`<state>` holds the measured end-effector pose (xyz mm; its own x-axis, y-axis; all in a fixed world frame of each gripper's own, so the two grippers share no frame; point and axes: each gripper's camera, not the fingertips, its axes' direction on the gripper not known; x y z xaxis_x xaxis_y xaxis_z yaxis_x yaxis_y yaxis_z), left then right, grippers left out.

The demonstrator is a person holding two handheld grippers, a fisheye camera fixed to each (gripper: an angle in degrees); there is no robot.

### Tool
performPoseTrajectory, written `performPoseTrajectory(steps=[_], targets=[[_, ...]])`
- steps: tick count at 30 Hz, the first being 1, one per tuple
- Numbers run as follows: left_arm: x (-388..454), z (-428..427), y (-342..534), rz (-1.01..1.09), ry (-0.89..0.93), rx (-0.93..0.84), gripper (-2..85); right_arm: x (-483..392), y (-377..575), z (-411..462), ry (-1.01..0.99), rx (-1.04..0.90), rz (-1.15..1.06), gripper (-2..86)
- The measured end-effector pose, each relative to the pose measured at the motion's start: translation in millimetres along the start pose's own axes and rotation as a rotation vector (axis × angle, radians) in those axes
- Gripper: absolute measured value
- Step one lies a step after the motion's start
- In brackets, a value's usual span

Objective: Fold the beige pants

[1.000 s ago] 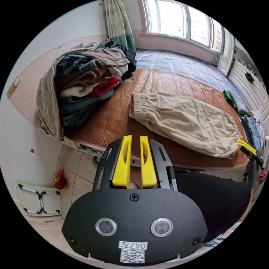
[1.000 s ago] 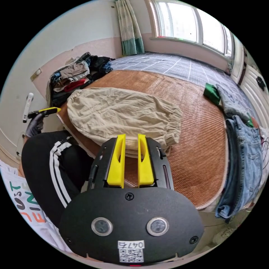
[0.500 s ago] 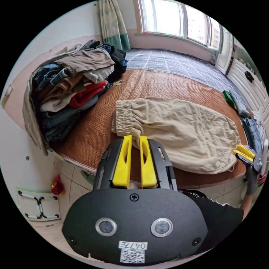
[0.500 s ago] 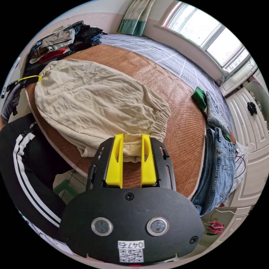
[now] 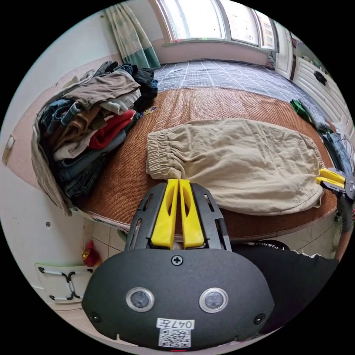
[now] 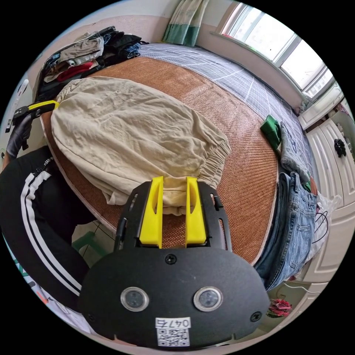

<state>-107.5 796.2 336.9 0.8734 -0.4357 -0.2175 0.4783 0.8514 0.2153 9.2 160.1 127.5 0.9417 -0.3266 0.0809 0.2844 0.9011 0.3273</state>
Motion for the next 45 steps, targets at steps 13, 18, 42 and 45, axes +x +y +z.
performPoseTrajectory(steps=[13,18,42,45], targets=[[17.6,-11.7,-1.3,0.006,0.007,-0.019,-0.9,7.7,-18.0,-0.7,-0.016,-0.008,-0.017,5.2],[22.5,-10.6,-3.5,0.006,0.015,-0.024,-0.9,12.0,-23.3,-1.5,-0.021,-0.014,-0.024,5.2],[68.5,15.2,-50.3,0.05,0.043,-0.069,-1.0,30.7,-39.5,-12.1,-0.011,-0.053,-0.046,4.9],[78.7,16.0,-59.2,0.054,0.034,-0.072,-1.0,32.0,-39.9,-14.6,-0.004,-0.056,-0.044,4.9]])
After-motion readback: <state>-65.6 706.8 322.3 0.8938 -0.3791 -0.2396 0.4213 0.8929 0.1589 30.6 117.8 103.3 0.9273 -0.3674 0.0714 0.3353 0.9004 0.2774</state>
